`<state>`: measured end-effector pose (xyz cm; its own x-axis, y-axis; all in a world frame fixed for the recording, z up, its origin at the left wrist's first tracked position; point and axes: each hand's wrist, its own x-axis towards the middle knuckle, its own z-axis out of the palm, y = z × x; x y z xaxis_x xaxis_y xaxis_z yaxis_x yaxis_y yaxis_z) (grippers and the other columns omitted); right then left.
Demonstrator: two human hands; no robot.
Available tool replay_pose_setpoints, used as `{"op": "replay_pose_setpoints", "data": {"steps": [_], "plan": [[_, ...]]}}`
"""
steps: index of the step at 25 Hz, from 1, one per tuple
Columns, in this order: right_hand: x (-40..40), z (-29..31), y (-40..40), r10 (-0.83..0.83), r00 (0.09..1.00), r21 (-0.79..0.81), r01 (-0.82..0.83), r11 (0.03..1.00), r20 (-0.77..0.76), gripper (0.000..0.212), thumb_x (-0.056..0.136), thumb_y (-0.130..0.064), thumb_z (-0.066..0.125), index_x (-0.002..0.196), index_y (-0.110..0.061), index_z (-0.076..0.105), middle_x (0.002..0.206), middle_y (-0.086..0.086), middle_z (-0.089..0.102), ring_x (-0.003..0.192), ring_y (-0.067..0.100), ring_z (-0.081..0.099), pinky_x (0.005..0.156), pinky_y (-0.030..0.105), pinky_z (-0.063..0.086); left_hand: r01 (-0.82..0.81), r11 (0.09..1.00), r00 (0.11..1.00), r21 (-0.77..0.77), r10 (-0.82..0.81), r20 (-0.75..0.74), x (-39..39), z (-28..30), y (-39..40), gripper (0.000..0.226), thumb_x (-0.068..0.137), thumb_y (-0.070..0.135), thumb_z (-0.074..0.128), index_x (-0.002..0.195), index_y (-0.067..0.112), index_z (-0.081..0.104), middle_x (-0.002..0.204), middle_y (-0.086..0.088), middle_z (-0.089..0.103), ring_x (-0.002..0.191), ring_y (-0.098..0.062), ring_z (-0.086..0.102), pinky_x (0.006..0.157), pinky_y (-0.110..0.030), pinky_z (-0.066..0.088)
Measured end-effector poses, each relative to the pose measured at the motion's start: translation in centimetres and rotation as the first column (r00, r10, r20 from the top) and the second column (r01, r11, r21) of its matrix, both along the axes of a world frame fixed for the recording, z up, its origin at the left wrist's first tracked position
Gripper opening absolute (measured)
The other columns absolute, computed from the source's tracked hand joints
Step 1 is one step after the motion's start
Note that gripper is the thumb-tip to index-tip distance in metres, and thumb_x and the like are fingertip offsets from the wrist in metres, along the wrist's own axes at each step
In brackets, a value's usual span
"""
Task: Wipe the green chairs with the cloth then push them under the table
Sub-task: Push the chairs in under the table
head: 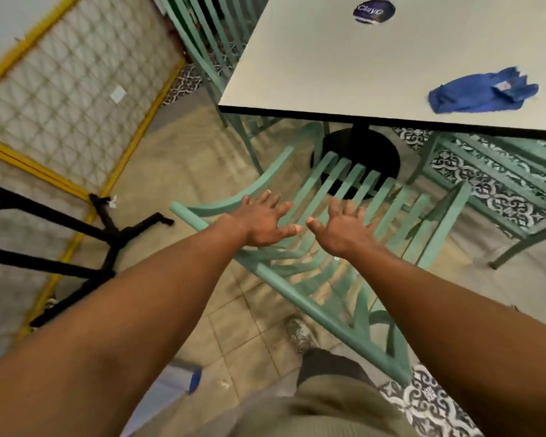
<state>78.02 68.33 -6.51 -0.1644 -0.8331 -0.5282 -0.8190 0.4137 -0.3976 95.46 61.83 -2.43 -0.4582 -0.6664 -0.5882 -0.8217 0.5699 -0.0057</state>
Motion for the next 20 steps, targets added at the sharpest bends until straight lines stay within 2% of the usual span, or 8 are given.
{"op": "replay_pose_setpoints", "data": {"steps": [4,8,12,15,17,19,20], "plan": [[2.5,1.0,-0.4,-0.045,0.999,0.007,0.044,0.999,0.016,0.08,0.093,-0.066,0.028,0.154,-0.025,-0.005,0.161,0.013,-0.011,0.147,0.037,-0.011,0.116,0.059,0.002,0.078,0.997,0.996,0.005,-0.078,-0.048,2.6,0.4,-1.5,0.08,0.088,0.075,0.018,0.153,0.033,0.002,0.162,-0.003,-0.003,0.148,-0.019,-0.008,0.117,-0.052,0.0],[4.9,2.8,1.3,-0.107,0.994,-0.063,0.105,0.992,-0.022,0.081,0.091,-0.07,0.023,0.154,-0.026,-0.003,0.162,0.01,-0.01,0.148,0.035,-0.009,0.115,0.058,0.002,0.102,0.995,0.971,-0.015,-0.103,-0.218,5.3,1.4,-1.4,0.08,0.088,0.074,0.021,0.154,0.031,0.003,0.162,0.0,-0.003,0.148,-0.017,-0.009,0.119,-0.048,0.0],[8.7,5.2,6.4,-0.208,0.978,-0.186,0.2,0.962,-0.023,0.086,0.085,-0.078,0.017,0.153,-0.031,-0.009,0.161,0.005,-0.015,0.148,0.029,-0.013,0.117,0.055,-0.001,0.182,0.981,0.92,-0.06,-0.192,-0.342,9.5,1.1,0.7,0.093,0.079,0.083,0.018,0.154,0.03,0.002,0.162,0.004,-0.002,0.148,-0.012,-0.009,0.12,-0.044,-0.001],[12.4,5.0,11.1,-0.256,0.958,-0.21,0.227,0.951,-0.126,0.095,0.077,-0.085,0.012,0.153,-0.032,-0.01,0.162,0.004,-0.013,0.149,0.028,-0.008,0.118,0.055,0.002,0.259,0.962,0.891,-0.082,-0.271,-0.365,11.9,-1.0,1.7,0.102,0.074,0.088,0.017,0.154,0.026,0.01,0.162,0.004,0.009,0.148,-0.013,0.0,0.12,-0.047,0.002],[13.5,3.4,13.0,-0.252,0.936,-0.188,0.209,0.96,-0.245,0.096,0.077,-0.086,0.009,0.153,-0.028,0.001,0.162,0.007,0.003,0.148,0.03,0.007,0.115,0.055,0.012,0.299,0.941,0.869,-0.159,-0.338,-0.361,12.6,-2.7,2.2,0.097,0.077,0.086,0.02,0.149,0.022,0.029,0.155,0.001,0.031,0.144,-0.018,0.022,0.117,-0.05,0.013],[13.7,2.0,13.7,-0.253,0.895,-0.204,0.188,0.961,-0.367,0.091,0.081,-0.082,0.004,0.148,-0.023,0.023,0.15,0.009,0.034,0.136,0.03,0.033,0.107,0.051,0.028,0.288,0.911,0.838,-0.294,-0.388,-0.384,12.7,-4.0,2.4,0.08,0.082,0.081,0.024,0.129,0.023,0.053,0.13,0.001,0.058,0.122,-0.021,0.05,0.104,-0.046,0.03],[13.9,1.4,13.8,-0.261,0.874,-0.227,0.179,0.957,-0.41,0.086,0.084,-0.078,0.004,0.142,-0.022,0.035,0.137,0.006,0.048,0.124,0.028,0.045,0.101,0.047,0.034,0.257,0.898,0.817,-0.358,-0.4,-0.415,12.7,-4.4,2.2,0.072,0.084,0.078,0.025,0.115,0.023,0.061,0.113,0.001,0.064,0.106,-0.022,0.057,0.094,-0.044,0.036]]}}
